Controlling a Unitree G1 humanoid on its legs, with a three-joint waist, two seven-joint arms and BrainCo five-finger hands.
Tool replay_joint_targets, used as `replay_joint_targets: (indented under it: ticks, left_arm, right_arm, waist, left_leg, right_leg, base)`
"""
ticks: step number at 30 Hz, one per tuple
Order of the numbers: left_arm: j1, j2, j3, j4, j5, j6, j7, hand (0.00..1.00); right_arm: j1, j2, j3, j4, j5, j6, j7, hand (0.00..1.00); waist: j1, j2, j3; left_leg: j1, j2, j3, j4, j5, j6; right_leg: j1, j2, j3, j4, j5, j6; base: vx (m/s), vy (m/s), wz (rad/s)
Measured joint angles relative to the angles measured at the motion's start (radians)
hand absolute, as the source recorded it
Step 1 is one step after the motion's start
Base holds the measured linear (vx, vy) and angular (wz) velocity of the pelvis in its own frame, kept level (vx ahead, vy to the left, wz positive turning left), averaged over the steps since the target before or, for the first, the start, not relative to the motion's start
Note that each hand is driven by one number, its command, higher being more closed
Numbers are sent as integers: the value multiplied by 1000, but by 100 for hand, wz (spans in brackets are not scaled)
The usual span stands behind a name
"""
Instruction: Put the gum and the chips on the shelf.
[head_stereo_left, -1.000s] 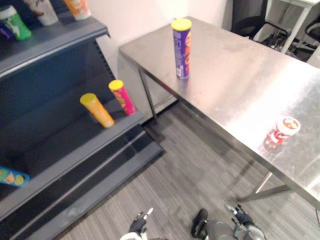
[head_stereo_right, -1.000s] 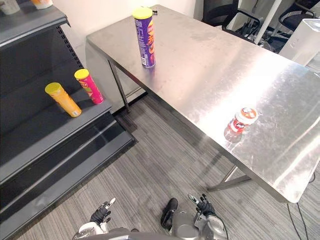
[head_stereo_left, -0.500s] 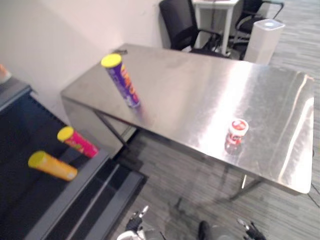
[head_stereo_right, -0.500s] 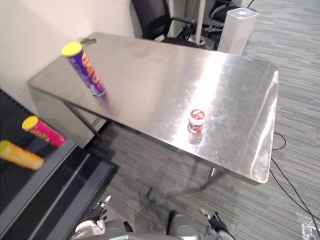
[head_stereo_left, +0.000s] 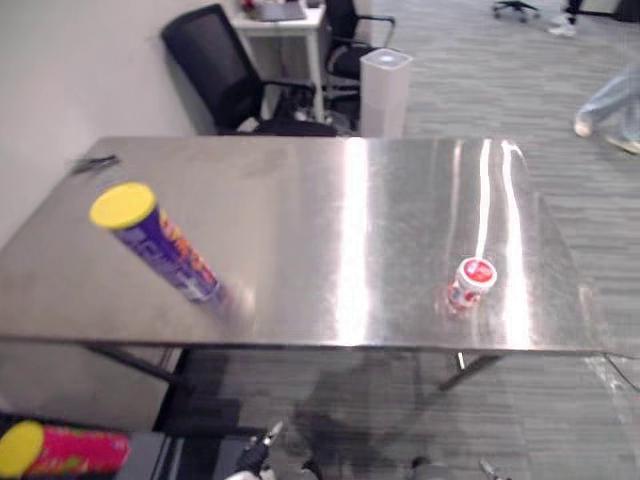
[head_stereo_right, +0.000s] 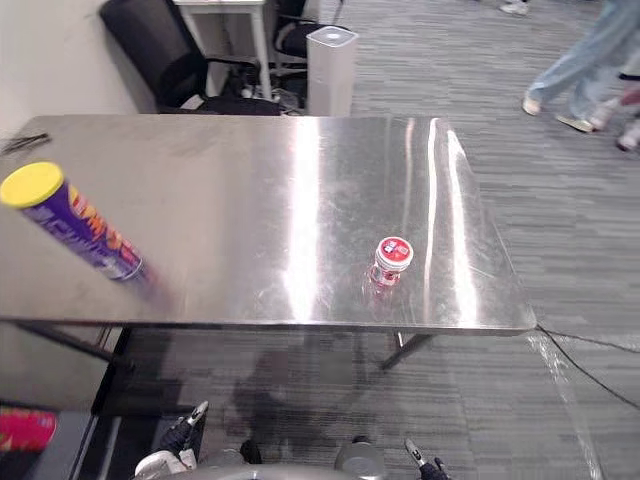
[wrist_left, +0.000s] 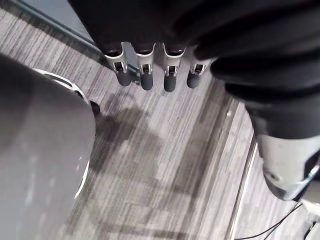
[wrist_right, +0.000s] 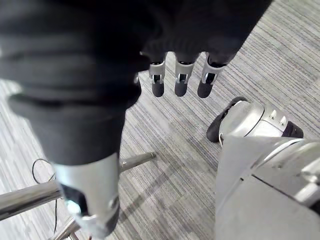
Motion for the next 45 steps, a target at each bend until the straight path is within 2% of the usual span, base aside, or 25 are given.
replay_joint_targets:
  ticks: [3,10,14,17,21,25,29,30,32,33,34,37,40,41,42,43,45]
  left_arm:
    - [0,-8,-24,4,23,1,0,0]
    - [2,-16,-35,4,55,1,-1,0]
    - [7,-22,-25,4,71,1,-1,0]
    - [13,-32,12,1,71,1,-1,0]
    - [24,-33,47,0,71,1,1,0]
    - [42,-35,51,-10,70,0,4,0]
    - [65,-35,52,-46,67,-3,13,0]
    - [66,-35,52,-47,67,-3,15,0]
    - [66,-35,52,-49,67,-4,18,0]
    - [66,-34,52,-54,67,-3,19,0]
    - [68,-35,51,-59,68,-3,18,0]
    - [68,-35,52,-63,68,-2,18,0]
    - [87,-33,52,-98,72,-2,10,0]
    - [88,-32,52,-97,73,-2,9,0]
    - [90,-31,52,-97,73,-2,3,0]
    - [90,-30,51,-97,73,-2,-1,0]
    - [91,-31,50,-97,73,-3,-4,0]
  right_arm:
    - [-5,2,-88,20,-4,3,-25,0]
    - [-10,0,-302,58,-42,5,-70,0]
    - [-28,-23,-432,58,-41,5,-87,0]
    - [-65,-77,-560,38,-39,4,-116,0]
    - [-122,-137,-582,-141,-39,-5,-189,0]
    - [-132,-203,-541,-383,-67,-23,-284,0]
    - [-141,-218,-466,-740,-247,-45,-400,0]
    - [-152,-218,-464,-808,-311,-45,-429,0]
    - [-166,-215,-450,-891,-360,-47,-457,0]
    - [-168,-213,-429,-931,-380,-47,-464,0]
    - [-155,-208,-375,-1017,-399,-47,-459,0]
    - [-120,-176,-291,-1168,-434,-53,-423,0]
    - [-39,-153,-152,-1354,-449,-92,-280,0]
    - [-27,-154,-131,-1373,-462,-95,-260,0]
    - [-6,-154,-91,-1403,-465,-101,-209,0]
    - [16,-159,-49,-1411,-457,-117,-163,0]
    - [53,-170,11,-1429,-417,-118,-99,0]
  waist:
    - [-14,29,-13]
    - [-13,58,-37]
    - [-12,58,-37]
    - [-12,56,-38]
    - [-15,44,-40]
    - [-17,59,-51]
    - [-15,50,-58]
    - [-15,46,-63]
    - [-13,40,-70]
    - [-13,46,-77]
    - [-15,35,-77]
    - [-16,24,-82]
    - [-15,6,-93]
    - [-15,5,-94]
    - [-14,2,-96]
    - [-14,0,-96]
    - [-11,0,-96]
  left_leg:
    - [5,-20,-1,-3,1,1]
    - [43,-6,-32,-64,4,5]
    - [56,-2,-32,-104,15,14]
    - [59,-7,-12,-124,23,14]
    - [59,-16,39,-189,69,10]
    - [78,-6,52,-222,87,2]
    - [69,0,55,-227,91,-5]
    - [69,2,55,-227,91,-6]
    - [69,3,55,-227,90,-7]
    - [70,3,55,-227,89,-8]
    - [69,4,54,-227,89,-8]
    - [70,7,54,-227,88,-9]
    - [71,11,52,-227,88,-9]
    - [72,11,51,-227,88,-9]
    - [72,11,51,-227,87,-9]
    - [77,10,49,-227,87,-9]
    - [87,11,48,-227,87,-10]
  right_leg:
    - [1,-19,-15,-31,56,5]
    - [35,-2,-103,-62,67,6]
    - [34,6,-116,-75,68,6]
    - [16,3,-112,-86,68,6]
    - [-30,5,-92,-118,71,14]
    - [-38,24,-83,-115,71,14]
    - [-52,34,-81,-115,70,12]
    - [-52,37,-81,-114,72,10]
    - [-49,38,-80,-114,72,10]
    - [-48,38,-80,-114,72,9]
    - [-48,40,-79,-114,73,9]
    - [-49,42,-77,-114,73,9]
    - [-48,42,-77,-113,73,10]
    - [-47,41,-77,-113,74,11]
    - [-46,41,-78,-113,75,12]
    - [-39,40,-81,-113,75,12]
    - [-29,40,-83,-113,75,12]
  base:
    - [116,159,-27]
    - [52,-22,5]
    - [-51,-56,-2]
    - [-114,-42,-26]
    - [-137,-83,-38]
    - [-72,-69,-14]
    - [-15,-51,-3]
    - [34,-44,-1]
    - [49,-24,0]
    - [63,-22,-2]
    - [65,-27,-3]
    - [25,-19,-2]
    - [7,-12,0]
    - [0,0,0]
    - [0,0,0]
    - [-35,-21,4]
    - [-53,-26,1]
